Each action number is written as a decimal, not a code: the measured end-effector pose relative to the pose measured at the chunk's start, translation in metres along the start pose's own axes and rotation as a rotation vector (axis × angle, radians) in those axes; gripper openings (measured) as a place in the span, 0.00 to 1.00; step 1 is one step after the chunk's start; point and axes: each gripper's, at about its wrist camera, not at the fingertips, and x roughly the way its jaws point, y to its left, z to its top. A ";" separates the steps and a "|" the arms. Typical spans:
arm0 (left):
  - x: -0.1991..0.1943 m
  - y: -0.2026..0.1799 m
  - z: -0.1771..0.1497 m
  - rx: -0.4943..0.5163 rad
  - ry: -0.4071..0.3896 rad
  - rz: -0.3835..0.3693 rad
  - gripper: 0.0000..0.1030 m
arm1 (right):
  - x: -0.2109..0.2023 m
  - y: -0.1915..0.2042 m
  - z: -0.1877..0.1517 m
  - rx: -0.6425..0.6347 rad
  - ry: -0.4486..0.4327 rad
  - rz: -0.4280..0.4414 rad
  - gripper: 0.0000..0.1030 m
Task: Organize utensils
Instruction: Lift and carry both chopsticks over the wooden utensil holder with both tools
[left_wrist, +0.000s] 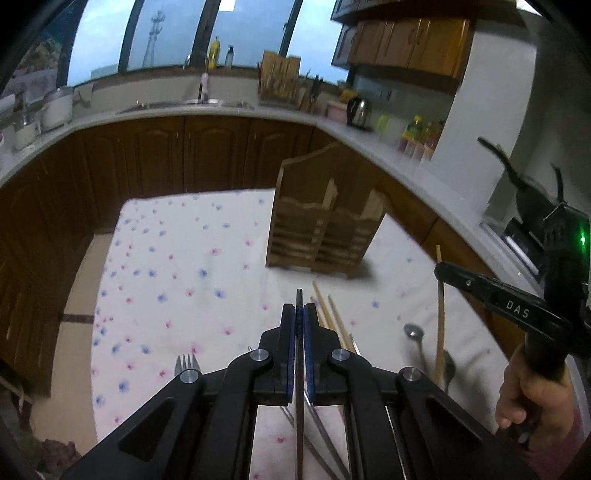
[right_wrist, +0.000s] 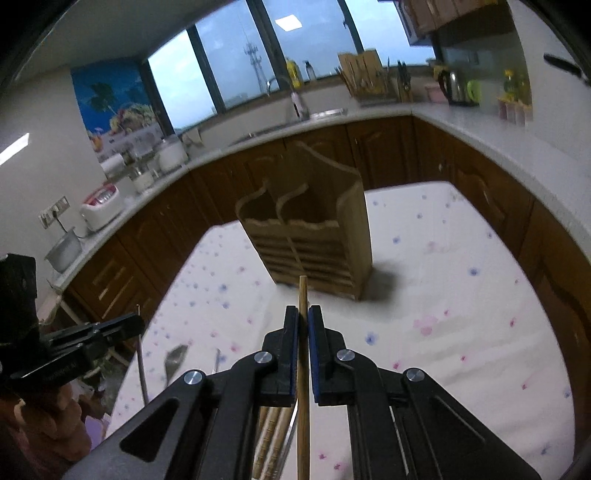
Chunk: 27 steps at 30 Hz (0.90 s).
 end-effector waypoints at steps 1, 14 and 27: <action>-0.007 -0.001 -0.001 0.000 -0.015 -0.004 0.03 | -0.005 0.002 0.003 -0.004 -0.015 0.002 0.05; -0.070 0.003 0.007 -0.010 -0.148 -0.031 0.02 | -0.039 0.016 0.036 -0.027 -0.160 0.021 0.05; -0.058 -0.001 0.044 -0.001 -0.232 -0.022 0.02 | -0.049 0.012 0.100 -0.007 -0.340 0.004 0.05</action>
